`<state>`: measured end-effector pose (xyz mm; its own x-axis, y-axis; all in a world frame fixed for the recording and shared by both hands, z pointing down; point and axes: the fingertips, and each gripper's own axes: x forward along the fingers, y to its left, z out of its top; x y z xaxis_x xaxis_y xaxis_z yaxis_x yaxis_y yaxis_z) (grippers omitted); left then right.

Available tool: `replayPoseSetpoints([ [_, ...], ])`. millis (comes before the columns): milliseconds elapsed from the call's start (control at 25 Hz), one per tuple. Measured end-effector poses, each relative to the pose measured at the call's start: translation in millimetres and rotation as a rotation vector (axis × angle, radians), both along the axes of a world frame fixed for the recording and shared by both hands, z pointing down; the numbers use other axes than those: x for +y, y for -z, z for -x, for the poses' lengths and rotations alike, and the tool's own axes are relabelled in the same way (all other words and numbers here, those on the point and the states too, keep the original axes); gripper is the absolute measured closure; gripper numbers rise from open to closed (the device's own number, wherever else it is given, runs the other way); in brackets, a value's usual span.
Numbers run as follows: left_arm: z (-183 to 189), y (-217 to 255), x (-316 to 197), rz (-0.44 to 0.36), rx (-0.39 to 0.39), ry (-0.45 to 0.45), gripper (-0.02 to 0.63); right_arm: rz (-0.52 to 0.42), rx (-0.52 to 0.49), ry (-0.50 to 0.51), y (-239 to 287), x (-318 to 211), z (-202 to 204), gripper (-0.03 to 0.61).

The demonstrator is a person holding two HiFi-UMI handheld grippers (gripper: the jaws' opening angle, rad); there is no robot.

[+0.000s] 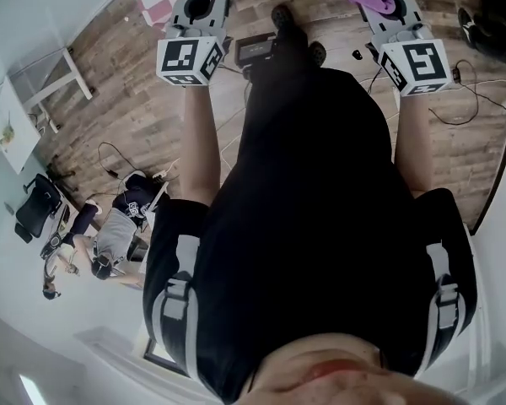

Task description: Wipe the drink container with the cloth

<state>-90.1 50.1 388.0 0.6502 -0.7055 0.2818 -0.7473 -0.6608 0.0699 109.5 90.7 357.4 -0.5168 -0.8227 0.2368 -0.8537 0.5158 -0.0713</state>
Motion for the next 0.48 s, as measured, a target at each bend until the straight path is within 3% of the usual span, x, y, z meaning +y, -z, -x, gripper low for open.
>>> replayPoseSetpoints([
  [120,5,0,28,0.025,0.032,0.020,0.565,0.010,-0.007,0.017,-9,19,3,0.529],
  [280,10,7,60,0.005,0.019,-0.003,0.574,0.026,-0.026,0.046,-16,40,17,0.529],
  [480,9,13,72,0.053,0.087,0.003,0.578,0.030,-0.059,0.056,-12,58,25,0.530],
])
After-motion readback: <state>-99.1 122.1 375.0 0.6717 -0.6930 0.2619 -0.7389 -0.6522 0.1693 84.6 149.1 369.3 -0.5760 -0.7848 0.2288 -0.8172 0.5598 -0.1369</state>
